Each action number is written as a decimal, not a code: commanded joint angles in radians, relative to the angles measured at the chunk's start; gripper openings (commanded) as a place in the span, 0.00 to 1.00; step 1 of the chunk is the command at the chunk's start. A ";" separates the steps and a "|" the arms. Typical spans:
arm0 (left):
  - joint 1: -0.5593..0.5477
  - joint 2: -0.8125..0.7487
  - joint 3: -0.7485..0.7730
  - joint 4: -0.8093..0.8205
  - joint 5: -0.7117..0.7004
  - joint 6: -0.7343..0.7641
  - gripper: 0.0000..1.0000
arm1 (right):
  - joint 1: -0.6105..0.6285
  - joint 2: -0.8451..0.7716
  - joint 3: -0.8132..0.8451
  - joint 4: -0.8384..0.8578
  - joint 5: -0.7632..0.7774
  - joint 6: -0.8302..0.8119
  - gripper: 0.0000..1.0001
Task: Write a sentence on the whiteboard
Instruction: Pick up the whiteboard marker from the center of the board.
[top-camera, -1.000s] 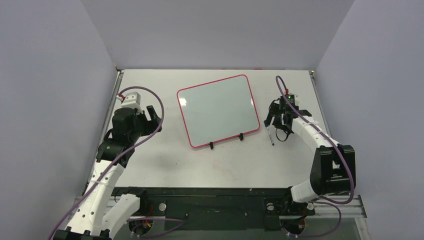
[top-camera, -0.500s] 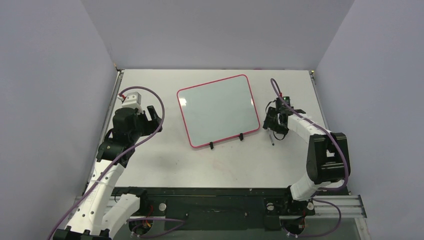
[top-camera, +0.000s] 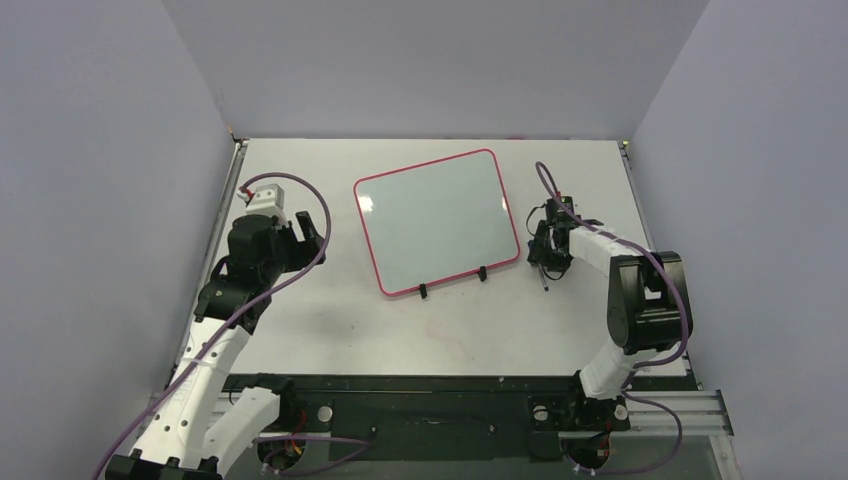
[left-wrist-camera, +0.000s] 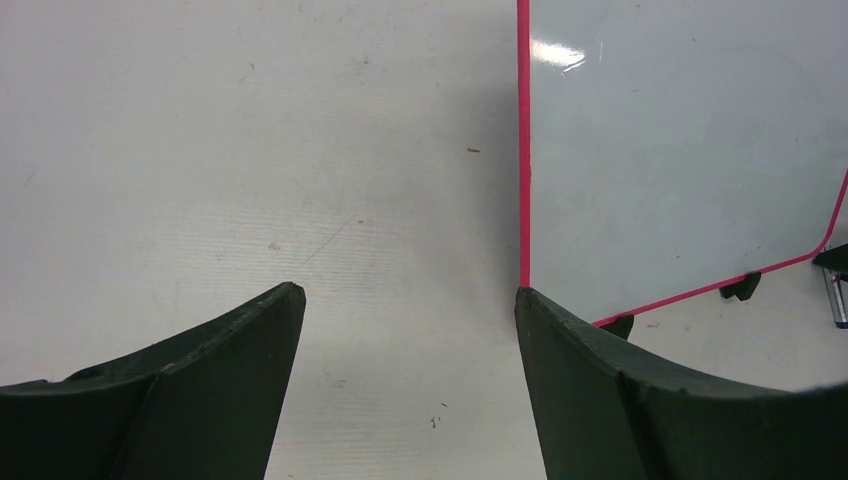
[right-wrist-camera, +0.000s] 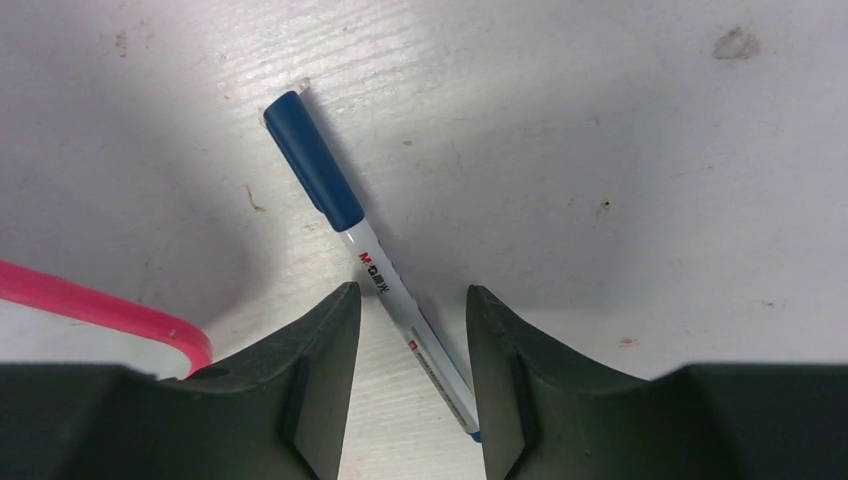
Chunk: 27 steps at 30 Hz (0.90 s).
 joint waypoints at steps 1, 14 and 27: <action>-0.006 0.001 0.018 0.005 -0.014 0.008 0.75 | 0.017 0.015 0.014 -0.001 0.098 0.008 0.38; -0.007 0.009 0.017 0.008 -0.012 0.006 0.75 | 0.070 0.052 0.045 -0.037 0.184 -0.010 0.00; -0.007 0.005 0.003 0.053 0.128 0.024 0.75 | 0.163 -0.102 0.099 -0.147 0.398 -0.035 0.00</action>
